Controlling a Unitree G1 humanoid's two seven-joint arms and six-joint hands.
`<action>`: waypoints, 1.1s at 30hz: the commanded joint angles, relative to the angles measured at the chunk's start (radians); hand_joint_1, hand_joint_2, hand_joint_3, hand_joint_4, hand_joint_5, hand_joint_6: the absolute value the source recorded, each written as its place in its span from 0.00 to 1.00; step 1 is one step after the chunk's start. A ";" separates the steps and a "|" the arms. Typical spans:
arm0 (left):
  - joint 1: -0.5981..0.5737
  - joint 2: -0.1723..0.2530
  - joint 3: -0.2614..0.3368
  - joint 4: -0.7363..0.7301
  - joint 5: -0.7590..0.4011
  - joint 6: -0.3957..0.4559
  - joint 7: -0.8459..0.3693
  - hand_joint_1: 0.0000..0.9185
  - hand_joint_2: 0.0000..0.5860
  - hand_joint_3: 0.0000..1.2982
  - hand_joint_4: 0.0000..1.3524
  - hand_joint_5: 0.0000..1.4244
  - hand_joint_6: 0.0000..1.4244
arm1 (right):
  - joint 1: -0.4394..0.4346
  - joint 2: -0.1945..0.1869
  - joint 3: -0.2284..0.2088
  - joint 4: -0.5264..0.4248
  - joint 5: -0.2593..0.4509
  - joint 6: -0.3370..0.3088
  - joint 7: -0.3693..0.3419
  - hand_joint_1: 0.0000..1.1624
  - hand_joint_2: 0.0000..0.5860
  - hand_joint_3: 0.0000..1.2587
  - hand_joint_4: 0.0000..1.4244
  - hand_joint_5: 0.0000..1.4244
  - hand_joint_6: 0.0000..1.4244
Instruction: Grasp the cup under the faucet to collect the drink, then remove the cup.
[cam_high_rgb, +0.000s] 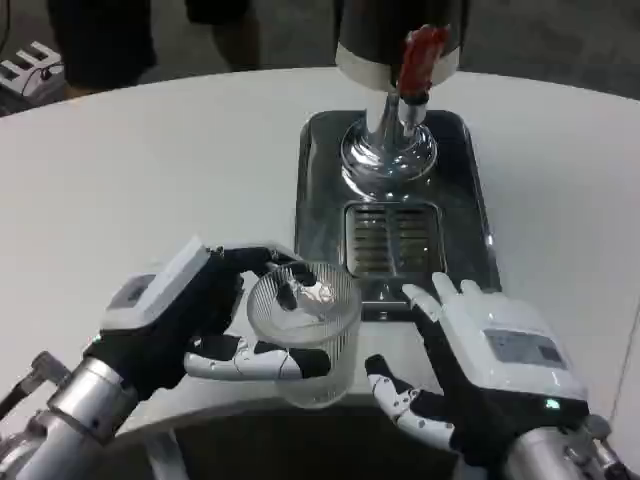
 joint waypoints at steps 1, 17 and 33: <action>-0.013 0.002 0.001 -0.002 -0.013 -0.025 0.010 0.48 0.02 0.81 0.84 0.96 1.00 | 0.011 0.007 -0.001 -0.010 -0.010 -0.007 0.010 0.23 0.80 0.10 0.00 0.00 0.00; -0.023 0.000 0.001 0.005 -0.012 -0.024 0.011 0.48 0.02 0.81 0.84 0.96 1.00 | 0.021 0.025 0.002 -0.021 -0.025 0.000 0.009 0.23 0.80 0.10 0.00 0.00 0.00; -0.215 -0.047 -0.042 0.199 0.024 -0.029 0.068 0.48 0.02 0.81 0.84 0.96 1.00 | 0.030 0.067 0.035 -0.033 -0.081 0.039 -0.002 0.22 0.79 0.10 0.00 0.00 0.00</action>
